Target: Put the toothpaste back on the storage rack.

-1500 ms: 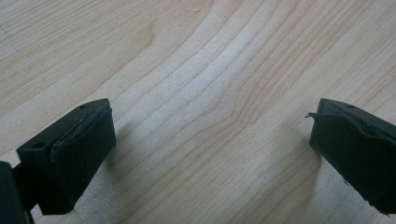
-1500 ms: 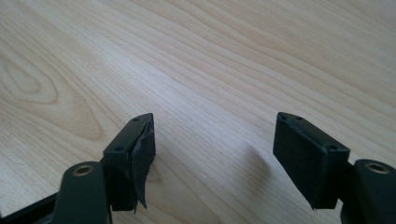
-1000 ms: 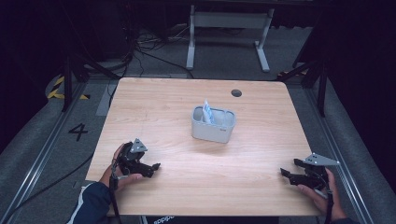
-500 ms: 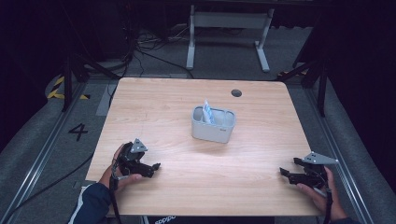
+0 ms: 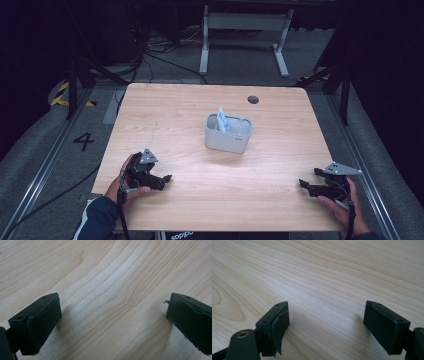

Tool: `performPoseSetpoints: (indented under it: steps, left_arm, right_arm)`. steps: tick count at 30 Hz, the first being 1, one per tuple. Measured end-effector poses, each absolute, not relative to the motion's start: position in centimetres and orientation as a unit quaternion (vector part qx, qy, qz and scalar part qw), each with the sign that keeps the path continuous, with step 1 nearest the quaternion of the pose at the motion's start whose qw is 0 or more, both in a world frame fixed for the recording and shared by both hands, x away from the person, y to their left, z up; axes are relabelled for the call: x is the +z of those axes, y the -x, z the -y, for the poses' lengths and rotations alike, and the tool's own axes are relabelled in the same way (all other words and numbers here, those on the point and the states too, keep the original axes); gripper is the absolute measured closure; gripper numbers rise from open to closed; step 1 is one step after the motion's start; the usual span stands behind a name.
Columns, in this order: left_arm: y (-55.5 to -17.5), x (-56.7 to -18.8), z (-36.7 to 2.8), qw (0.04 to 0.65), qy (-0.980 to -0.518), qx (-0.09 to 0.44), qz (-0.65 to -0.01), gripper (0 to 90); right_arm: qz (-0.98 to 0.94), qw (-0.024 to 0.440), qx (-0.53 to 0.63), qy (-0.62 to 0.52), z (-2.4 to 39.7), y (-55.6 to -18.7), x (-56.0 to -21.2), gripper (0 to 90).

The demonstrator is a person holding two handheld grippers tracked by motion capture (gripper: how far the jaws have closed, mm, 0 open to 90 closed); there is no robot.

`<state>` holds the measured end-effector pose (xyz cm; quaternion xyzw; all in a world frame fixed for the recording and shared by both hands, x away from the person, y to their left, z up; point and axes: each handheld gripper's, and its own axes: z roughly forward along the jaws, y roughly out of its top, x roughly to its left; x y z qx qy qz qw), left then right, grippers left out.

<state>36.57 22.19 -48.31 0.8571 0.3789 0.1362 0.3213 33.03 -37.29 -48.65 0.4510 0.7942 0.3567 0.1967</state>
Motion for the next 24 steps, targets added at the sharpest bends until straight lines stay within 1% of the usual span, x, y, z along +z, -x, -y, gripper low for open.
performPoseSetpoints:
  steps: [24]
  left_arm:
    - [-36.21, -48.32, -22.11, 0.319, -0.849, 0.143, -0.396, 0.5]
  right_arm:
    - [-0.797, 0.196, 0.357, -0.446, 37.31, -33.43, -48.66, 20.8]
